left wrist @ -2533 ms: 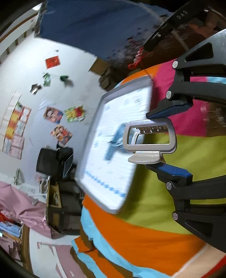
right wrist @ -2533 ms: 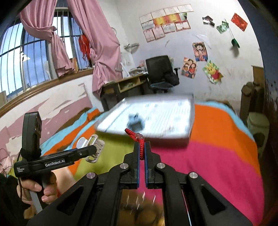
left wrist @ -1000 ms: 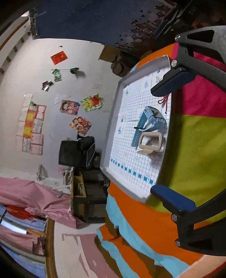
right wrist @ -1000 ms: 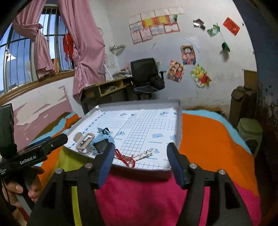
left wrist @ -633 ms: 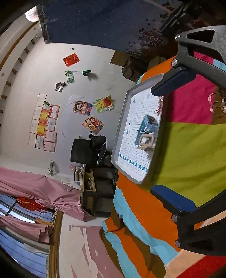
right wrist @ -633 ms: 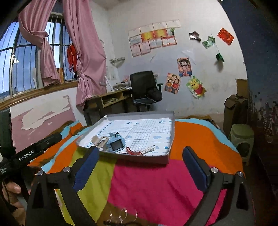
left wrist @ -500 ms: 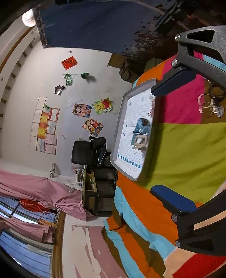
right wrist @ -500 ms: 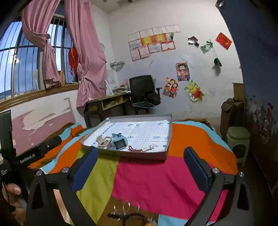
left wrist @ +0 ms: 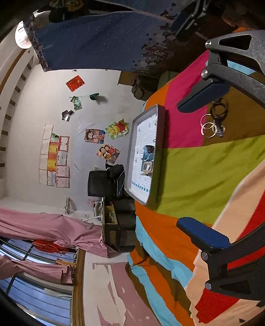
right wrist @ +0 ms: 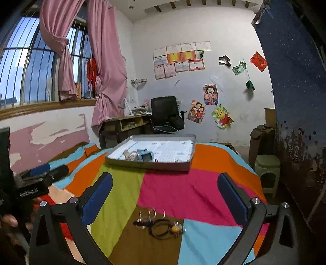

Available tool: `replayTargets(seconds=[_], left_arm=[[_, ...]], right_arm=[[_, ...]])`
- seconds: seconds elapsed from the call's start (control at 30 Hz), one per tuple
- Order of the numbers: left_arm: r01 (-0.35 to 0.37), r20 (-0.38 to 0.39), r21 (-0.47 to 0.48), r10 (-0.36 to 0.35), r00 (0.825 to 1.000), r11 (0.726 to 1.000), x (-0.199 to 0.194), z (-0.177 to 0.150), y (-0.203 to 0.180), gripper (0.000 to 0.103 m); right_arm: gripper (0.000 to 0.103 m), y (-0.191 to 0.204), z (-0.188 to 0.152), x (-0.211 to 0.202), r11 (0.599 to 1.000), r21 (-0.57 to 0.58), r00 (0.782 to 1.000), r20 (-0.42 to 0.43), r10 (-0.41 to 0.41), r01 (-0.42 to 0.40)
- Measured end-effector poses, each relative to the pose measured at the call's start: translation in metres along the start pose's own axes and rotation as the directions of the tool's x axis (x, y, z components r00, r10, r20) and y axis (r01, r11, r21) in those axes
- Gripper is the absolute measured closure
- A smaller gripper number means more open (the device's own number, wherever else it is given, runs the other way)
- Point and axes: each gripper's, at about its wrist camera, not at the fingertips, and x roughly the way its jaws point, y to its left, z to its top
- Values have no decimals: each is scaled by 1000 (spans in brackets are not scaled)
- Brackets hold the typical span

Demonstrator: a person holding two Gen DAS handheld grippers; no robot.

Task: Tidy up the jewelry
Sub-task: 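Withdraw both grippers from the tray back toward the key rings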

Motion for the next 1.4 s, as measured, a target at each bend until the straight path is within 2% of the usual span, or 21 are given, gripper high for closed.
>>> replayTargets(seconds=[0.33, 0.53, 0.77, 1.07, 1.4], left_arm=[[9, -43, 46, -7, 999, 999, -19, -28, -3, 0], [5, -123, 67, 3, 992, 998, -17, -51, -5, 0], [3, -150, 55, 5, 989, 999, -18, -69, -4, 0], [50, -165, 84, -36, 986, 995, -3, -69, -16, 0], [94, -188, 134, -68, 980, 987, 30, -70, -35, 0]], right_arm=[[1, 0, -31, -24, 999, 22, 998, -58, -22, 23], [1, -5, -49, -31, 999, 25, 994, -99, -35, 37], [1, -15, -71, -32, 996, 57, 987, -152, -56, 65], [1, -22, -88, -21, 995, 68, 977, -202, -64, 79], [1, -33, -92, 1, 991, 88, 974, -214, -79, 100]])
